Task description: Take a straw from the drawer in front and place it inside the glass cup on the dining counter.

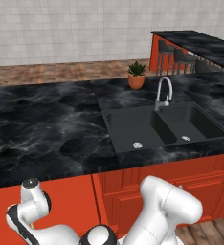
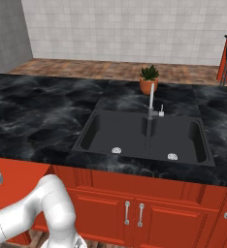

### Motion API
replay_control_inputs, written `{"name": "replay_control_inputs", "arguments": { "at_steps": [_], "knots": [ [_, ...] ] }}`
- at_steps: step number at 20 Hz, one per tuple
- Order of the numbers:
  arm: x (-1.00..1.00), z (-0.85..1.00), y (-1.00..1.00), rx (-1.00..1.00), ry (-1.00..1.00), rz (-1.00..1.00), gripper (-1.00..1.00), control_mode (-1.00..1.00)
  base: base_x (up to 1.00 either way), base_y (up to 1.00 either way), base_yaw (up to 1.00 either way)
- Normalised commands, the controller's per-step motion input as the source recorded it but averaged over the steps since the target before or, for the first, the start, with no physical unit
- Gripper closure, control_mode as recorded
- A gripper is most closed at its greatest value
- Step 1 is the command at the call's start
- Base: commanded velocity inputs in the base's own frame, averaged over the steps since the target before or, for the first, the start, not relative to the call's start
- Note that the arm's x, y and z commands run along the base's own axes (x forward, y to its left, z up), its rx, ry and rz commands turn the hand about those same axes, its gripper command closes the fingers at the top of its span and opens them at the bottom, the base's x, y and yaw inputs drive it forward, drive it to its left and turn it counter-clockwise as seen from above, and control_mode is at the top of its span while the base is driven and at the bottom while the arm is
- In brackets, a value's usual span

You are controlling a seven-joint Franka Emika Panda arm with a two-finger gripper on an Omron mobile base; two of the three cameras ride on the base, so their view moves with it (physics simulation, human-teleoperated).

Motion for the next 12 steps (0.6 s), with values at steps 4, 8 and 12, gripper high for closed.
{"name": "replay_control_inputs", "arguments": {
  "at_steps": [4, 8, 12],
  "knots": [
    [0.04, -0.23, 0.17, -0.02, 0.05, -0.03, -1.00, -1.00, 0.00, 0.00, 0.00],
    [0.00, -0.20, 0.09, -0.05, 0.02, -0.05, -1.00, -1.00, 0.00, 0.00, 0.00],
    [0.00, -0.24, 0.07, -0.05, 0.02, -0.05, -1.00, -1.00, 0.00, 0.00, 0.00]
  ]
}}
